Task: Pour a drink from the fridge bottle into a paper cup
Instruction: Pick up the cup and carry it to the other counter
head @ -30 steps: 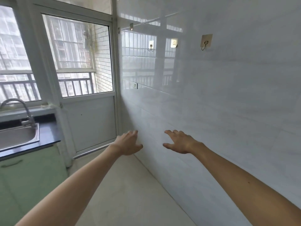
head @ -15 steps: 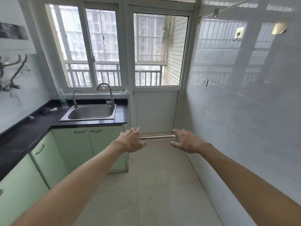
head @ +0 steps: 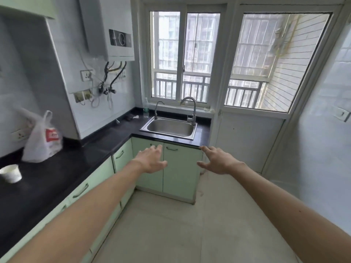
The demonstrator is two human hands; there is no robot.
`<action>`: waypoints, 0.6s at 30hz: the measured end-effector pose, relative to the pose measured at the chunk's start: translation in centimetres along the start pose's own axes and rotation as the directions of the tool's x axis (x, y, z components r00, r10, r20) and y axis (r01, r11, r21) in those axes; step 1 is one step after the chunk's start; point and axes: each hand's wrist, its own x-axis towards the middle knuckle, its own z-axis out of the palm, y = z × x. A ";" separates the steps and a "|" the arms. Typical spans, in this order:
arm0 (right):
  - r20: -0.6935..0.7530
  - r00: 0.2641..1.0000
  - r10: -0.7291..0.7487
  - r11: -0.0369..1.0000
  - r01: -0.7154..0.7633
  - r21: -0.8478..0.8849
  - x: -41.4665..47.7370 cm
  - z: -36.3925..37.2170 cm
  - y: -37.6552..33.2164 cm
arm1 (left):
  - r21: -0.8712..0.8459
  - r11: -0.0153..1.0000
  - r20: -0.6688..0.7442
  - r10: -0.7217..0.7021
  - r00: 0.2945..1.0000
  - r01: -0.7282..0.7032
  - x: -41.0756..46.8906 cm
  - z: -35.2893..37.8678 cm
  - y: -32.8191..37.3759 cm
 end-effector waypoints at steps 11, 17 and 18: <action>-0.029 0.989 -0.146 0.989 0.146 -0.016 12.4 0.1 -13.4 | 0.007 0.992 -0.047 -0.123 0.991 0.123 3.6 -3.8 -15.8; -0.019 0.976 -0.217 0.976 0.217 -0.034 18.2 0.5 -20.6 | 0.005 0.982 -0.057 -0.189 0.980 0.190 3.9 -4.7 -24.1; -0.015 0.972 -0.235 0.971 0.235 -0.033 19.1 0.7 -21.8 | 0.008 0.979 -0.060 -0.205 0.977 0.206 3.7 -4.8 -25.4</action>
